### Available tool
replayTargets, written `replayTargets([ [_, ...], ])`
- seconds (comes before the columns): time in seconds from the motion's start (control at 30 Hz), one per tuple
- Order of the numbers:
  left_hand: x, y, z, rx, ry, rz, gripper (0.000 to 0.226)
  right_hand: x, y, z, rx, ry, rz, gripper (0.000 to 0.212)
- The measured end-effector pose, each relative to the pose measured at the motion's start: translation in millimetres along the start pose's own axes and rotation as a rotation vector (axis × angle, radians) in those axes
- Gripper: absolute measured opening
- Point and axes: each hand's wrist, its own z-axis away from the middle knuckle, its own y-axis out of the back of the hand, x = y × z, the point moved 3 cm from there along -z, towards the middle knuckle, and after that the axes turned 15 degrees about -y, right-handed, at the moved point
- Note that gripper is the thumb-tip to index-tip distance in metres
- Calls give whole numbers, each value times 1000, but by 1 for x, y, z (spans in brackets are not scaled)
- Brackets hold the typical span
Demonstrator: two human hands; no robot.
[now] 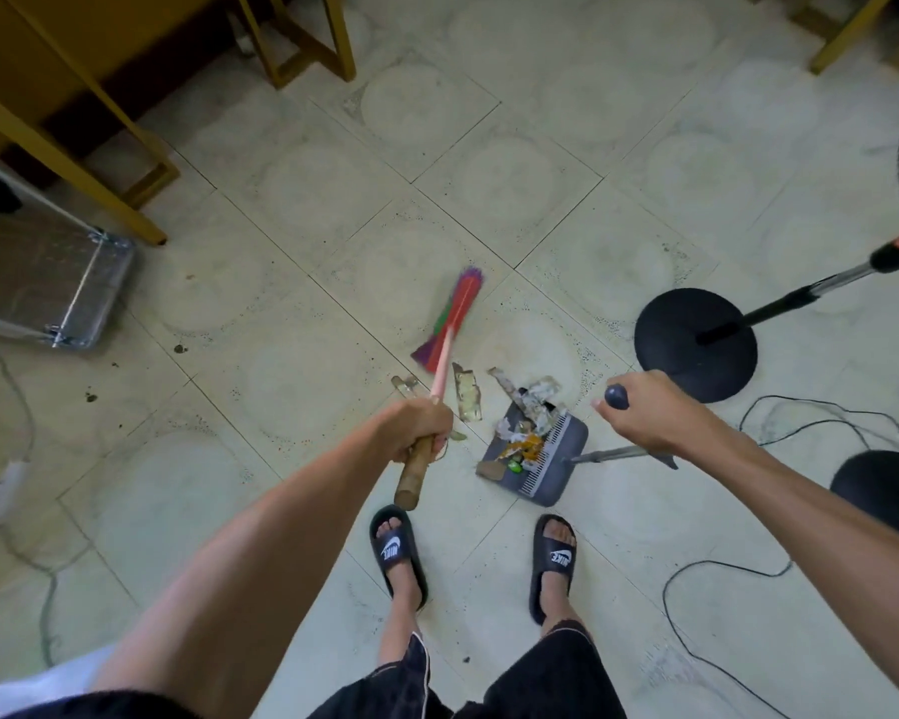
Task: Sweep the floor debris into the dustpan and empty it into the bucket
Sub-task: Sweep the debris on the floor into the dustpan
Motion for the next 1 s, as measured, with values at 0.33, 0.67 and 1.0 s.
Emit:
replayTargets([
  [0.33,31,-91,43,-94,48,29,22,-9,31,-30,-98,300,15,46],
  [0.67,4,-34,83,196,47,-81,18,-32,27,-38,-206,389,163,44],
  [1.0,-62,-25,11,324,239,48,34,-83,10,-51,-157,427,218,34],
])
